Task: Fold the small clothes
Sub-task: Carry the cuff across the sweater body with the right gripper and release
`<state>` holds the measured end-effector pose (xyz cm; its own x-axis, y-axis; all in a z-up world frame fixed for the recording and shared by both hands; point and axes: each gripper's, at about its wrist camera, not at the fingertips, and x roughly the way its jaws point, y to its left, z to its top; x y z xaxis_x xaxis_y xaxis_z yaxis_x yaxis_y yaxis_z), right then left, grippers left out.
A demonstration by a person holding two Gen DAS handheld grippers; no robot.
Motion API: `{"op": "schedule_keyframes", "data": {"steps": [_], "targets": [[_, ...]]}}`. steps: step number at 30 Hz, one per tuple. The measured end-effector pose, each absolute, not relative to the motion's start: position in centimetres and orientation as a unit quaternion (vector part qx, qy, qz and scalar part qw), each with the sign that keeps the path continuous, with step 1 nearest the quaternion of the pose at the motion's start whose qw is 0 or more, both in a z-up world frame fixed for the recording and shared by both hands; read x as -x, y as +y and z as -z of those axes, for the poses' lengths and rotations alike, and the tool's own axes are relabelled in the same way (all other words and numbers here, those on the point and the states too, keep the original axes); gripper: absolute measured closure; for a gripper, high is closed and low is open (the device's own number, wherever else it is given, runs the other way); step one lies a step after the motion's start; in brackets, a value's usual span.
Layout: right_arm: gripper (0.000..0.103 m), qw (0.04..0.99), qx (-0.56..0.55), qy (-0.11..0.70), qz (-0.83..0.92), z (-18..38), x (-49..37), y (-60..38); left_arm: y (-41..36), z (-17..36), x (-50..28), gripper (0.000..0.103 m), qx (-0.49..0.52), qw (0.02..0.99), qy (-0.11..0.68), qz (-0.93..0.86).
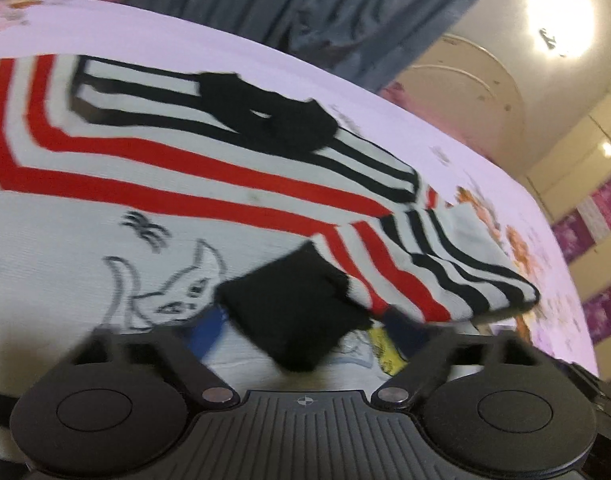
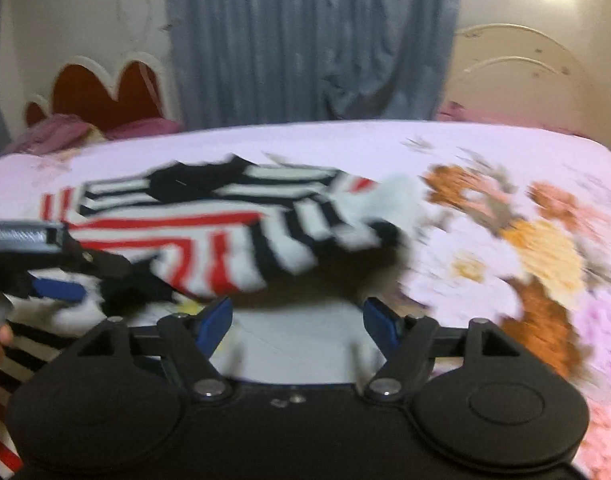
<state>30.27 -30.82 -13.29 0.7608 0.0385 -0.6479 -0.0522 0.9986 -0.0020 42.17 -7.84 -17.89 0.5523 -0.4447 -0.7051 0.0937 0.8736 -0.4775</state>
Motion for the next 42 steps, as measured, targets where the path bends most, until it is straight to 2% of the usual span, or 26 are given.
{"op": "schedule_keyframes", "data": {"steps": [2, 4, 5, 6, 7, 8, 10, 12, 16, 18, 21, 27, 29, 32, 33, 34, 35, 36, 39, 42], "targets": [[0.032, 0.935, -0.003, 0.355, -0.010, 13.8, -30.5, -31.9, -8.1, 18.0, -42.2, 0.042, 0.196, 0.861, 0.442, 0.160], [0.032, 0.934, -0.012, 0.356, 0.001, 14.3, -30.8, -32.6, -7.9, 18.2, -42.1, 0.063, 0.200, 0.857, 0.443, 0.169], [0.032, 0.934, -0.013, 0.357, 0.005, 14.5, -31.2, -32.7, -7.8, 18.2, -42.1, 0.070, 0.206, 0.856, 0.441, 0.172], [0.033, 0.934, -0.015, 0.357, 0.008, 14.6, -31.4, -32.8, -7.7, 18.3, -42.1, 0.093, 0.211, 0.856, 0.438, 0.174], [0.033, 0.933, -0.019, 0.359, 0.011, 14.8, -31.9, -32.9, -7.5, 18.3, -42.1, 0.097, 0.218, 0.855, 0.434, 0.181], [0.035, 0.932, -0.024, 0.361, 0.015, 15.1, -32.4, -33.0, -7.3, 18.1, -42.0, 0.097, 0.221, 0.858, 0.427, 0.180], [0.045, 0.929, -0.035, 0.368, 0.024, 15.5, -33.5, -33.4, -6.9, 17.3, -41.8, 0.097, 0.233, 0.865, 0.407, 0.178], [0.063, 0.926, -0.042, 0.374, 0.029, 15.9, -34.5, -33.6, -6.1, 16.2, -41.6, 0.097, 0.249, 0.871, 0.386, 0.173], [0.064, 0.923, -0.040, 0.382, 0.032, 16.3, -35.9, -33.3, -3.5, 14.1, -41.3, 0.097, 0.257, 0.891, 0.344, 0.146], [0.067, 0.924, -0.026, 0.380, 0.028, 16.3, -36.2, -32.7, -1.9, 14.0, -41.3, 0.097, 0.251, 0.900, 0.336, 0.122], [0.079, 0.925, -0.025, 0.378, 0.021, 16.3, -36.3, -32.3, 0.3, 15.3, -41.6, 0.097, 0.247, 0.901, 0.347, 0.081], [0.084, 0.921, -0.068, 0.382, 0.034, 17.4, -35.8, -34.4, 0.4, 18.3, -42.0, 0.097, 0.206, 0.899, 0.381, 0.058], [0.083, 0.917, -0.059, 0.394, 0.022, 16.9, -35.9, -34.1, 0.1, 18.6, -42.0, 0.097, 0.190, 0.897, 0.395, 0.053], [0.074, 0.915, -0.064, 0.399, 0.006, 16.1, -35.0, -34.4, 0.0, 17.8, -41.4, 0.096, 0.163, 0.905, 0.391, 0.046], [0.069, 0.916, -0.064, 0.396, 0.002, 15.8, -34.5, -34.6, 0.1, 17.4, -41.2, 0.087, 0.156, 0.906, 0.390, 0.043], [0.065, 0.919, -0.064, 0.390, -0.001, 15.3, -33.9, -34.7, 0.4, 17.2, -41.0, 0.071, 0.149, 0.908, 0.390, 0.034], [0.056, 0.922, -0.061, 0.382, -0.001, 14.9, -33.3, -34.8, 0.6, 16.8, -40.7, 0.059, 0.144, 0.911, 0.385, 0.020], [0.050, 0.926, -0.057, 0.372, 0.000, 14.3, -32.8, -34.9, 0.9, 16.3, -40.1, 0.042, 0.141, 0.918, 0.371, 0.004], [0.049, 0.936, -0.054, 0.347, -0.002, 12.8, -32.7, -35.3, 1.2, 14.6, -39.5, 0.040, 0.146, 0.929, 0.339, -0.002], [0.049, 0.935, -0.057, 0.351, -0.004, 12.5, -34.7, -35.5, 0.2, 13.9, -40.0, 0.040, 0.173, 0.913, 0.365, 0.059]]}}
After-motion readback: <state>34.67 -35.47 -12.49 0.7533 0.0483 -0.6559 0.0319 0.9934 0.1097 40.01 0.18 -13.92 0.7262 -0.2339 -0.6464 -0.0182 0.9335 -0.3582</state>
